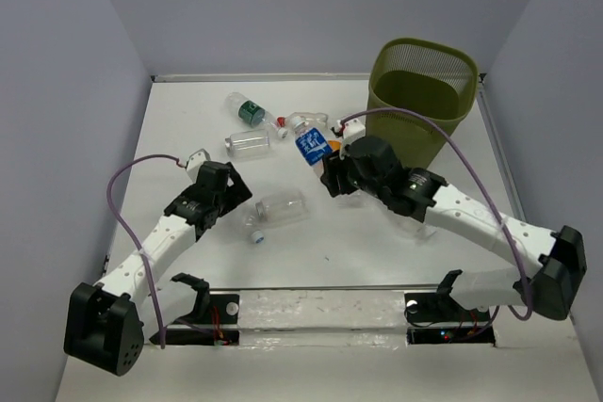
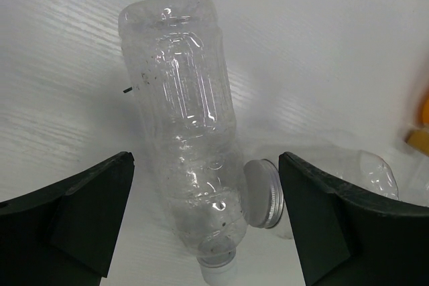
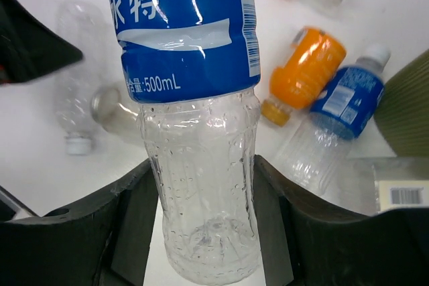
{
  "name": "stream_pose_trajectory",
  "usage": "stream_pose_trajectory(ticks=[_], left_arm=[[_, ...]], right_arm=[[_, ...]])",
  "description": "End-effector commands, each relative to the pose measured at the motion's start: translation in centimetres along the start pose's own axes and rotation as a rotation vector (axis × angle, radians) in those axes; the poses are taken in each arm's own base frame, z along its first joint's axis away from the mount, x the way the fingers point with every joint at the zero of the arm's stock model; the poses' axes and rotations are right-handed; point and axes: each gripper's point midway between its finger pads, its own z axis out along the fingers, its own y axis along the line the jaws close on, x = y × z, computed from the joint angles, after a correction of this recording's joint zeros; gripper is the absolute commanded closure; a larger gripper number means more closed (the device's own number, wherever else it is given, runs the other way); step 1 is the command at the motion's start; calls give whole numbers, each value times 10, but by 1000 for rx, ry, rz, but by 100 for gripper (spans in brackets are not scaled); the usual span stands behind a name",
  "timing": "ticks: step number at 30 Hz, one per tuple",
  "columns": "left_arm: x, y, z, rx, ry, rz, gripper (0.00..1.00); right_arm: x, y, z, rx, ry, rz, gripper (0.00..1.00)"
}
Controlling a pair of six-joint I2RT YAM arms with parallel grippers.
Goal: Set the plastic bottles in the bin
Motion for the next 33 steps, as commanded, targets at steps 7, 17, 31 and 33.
stream_pose_trajectory(ticks=[7, 17, 31, 33], left_arm=[[2, 6, 25, -47, -28, -33, 1], [-11, 4, 34, -51, -104, -55, 1], [-8, 16, 53, -125, -119, -51, 11], [-8, 15, 53, -122, -121, -49, 21]], right_arm=[[-209, -75, -117, 247, -598, 38, 66], [-237, -229, -129, 611, -636, 140, 67], [-185, -235, -117, 503, -588, 260, 11], [-182, -218, -120, 418, -593, 265, 11]])
